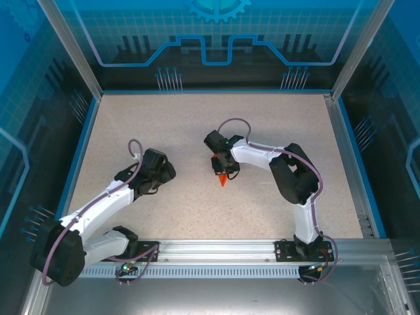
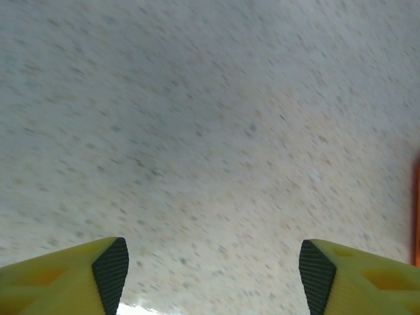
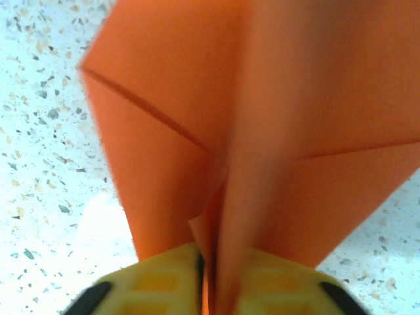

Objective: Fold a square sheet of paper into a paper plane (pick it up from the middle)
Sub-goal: Move a paper plane to the center of the table, then reset both arms

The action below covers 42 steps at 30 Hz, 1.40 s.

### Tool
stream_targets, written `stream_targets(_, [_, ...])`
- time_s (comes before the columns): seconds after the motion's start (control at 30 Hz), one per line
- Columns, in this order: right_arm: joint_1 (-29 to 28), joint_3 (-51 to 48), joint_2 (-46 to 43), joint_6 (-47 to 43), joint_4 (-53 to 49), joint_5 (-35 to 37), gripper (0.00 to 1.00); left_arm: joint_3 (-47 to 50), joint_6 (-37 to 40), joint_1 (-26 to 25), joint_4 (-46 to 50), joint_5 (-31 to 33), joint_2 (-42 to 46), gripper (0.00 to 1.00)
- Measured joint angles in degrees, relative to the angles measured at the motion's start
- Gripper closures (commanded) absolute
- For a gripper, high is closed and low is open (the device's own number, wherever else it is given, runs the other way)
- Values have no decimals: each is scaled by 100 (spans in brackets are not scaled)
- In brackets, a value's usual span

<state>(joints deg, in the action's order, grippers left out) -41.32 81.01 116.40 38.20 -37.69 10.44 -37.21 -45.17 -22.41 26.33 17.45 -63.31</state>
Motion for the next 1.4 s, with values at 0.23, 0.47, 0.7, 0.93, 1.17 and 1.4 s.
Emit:
stream_targets(0.23, [-63, -697, -1530, -83, -164, 463, 1, 0, 560, 706, 57, 1285, 57, 1])
stream_targets(0.47, [1458, -2188, -4441, -846, 619, 1993, 1, -173, 1458, 1827, -490, 1871, -544, 2])
stream_targets(0.7, [3501, -4070, -3869, -2063, 2317, 1856, 1, 909, 2662, 1947, -3386, 1591, -1091, 2])
stream_targets(0.93, [3729, -5088, -3547, -3152, 5237, 575, 0, 1010, 3766, 1963, -5635, 439, -2118, 2])
stream_targets(1.17, [3727, -5615, -3049, -3700, 7215, -334, 1, 1665, 4085, 1965, -6979, 107, -2369, 2])
stream_targets(1.4, [3729, -5628, -3040, -3786, 7768, -496, 1, 1598, 4131, 1945, -7224, 107, -2369, 1])
